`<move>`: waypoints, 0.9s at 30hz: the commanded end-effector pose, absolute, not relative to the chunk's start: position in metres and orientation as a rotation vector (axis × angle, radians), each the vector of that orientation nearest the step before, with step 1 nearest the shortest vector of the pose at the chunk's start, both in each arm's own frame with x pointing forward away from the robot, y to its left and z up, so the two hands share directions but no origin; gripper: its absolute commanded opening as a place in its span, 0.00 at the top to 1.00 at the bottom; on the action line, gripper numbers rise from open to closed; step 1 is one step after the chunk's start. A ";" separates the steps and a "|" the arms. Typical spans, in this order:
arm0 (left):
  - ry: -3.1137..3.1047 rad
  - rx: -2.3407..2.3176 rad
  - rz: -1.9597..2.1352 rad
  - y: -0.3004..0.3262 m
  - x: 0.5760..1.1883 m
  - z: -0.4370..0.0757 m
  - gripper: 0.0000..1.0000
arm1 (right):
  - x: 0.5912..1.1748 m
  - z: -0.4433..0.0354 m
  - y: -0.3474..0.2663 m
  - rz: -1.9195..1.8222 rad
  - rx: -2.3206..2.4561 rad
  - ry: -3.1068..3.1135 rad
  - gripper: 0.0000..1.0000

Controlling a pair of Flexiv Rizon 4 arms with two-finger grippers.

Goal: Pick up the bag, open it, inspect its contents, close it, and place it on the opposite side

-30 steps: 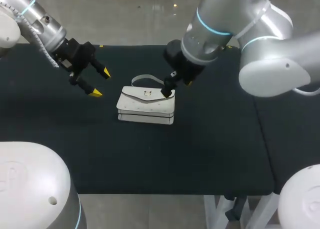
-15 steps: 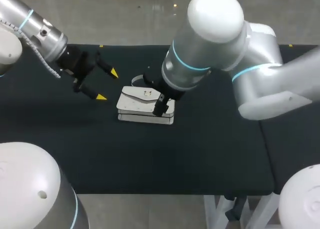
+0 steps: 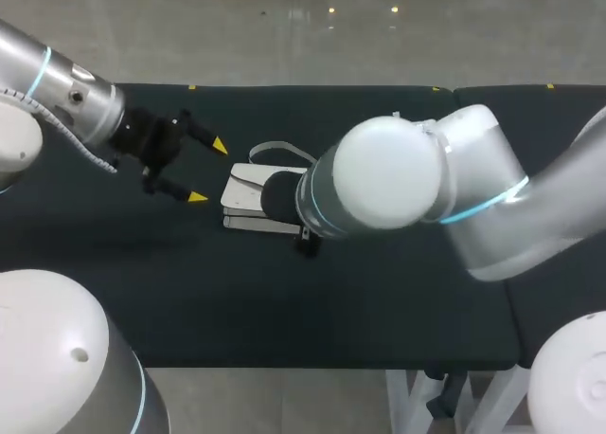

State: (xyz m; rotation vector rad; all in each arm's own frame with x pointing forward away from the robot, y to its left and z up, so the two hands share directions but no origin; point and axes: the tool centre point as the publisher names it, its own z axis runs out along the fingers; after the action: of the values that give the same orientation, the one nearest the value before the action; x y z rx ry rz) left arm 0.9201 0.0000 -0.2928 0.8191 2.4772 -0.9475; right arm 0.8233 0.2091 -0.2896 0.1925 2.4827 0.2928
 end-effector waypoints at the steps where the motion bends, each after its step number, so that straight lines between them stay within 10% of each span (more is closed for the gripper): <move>1: 2.419 0.851 -0.953 -0.004 0.919 -0.303 0.00 | 0.822 -0.296 0.218 0.268 0.173 2.379 0.00; 15: 2.303 0.960 -1.043 -0.013 0.942 -0.313 0.00 | 0.852 -0.335 0.218 0.223 0.041 2.304 0.02; 23: 2.304 0.988 -1.032 -0.024 0.947 -0.311 0.00 | 0.866 -0.345 0.208 0.253 0.030 2.291 0.51; 27: 2.307 0.993 -1.034 -0.028 0.951 -0.311 0.00 | 0.870 -0.349 0.205 0.259 0.007 2.284 0.54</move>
State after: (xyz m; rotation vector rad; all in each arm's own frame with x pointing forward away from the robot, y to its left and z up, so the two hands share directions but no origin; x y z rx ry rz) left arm 0.9453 -0.0258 -0.3091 0.9874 2.3053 -1.0264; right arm 0.8678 0.2086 -0.3434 0.0267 2.3130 0.2265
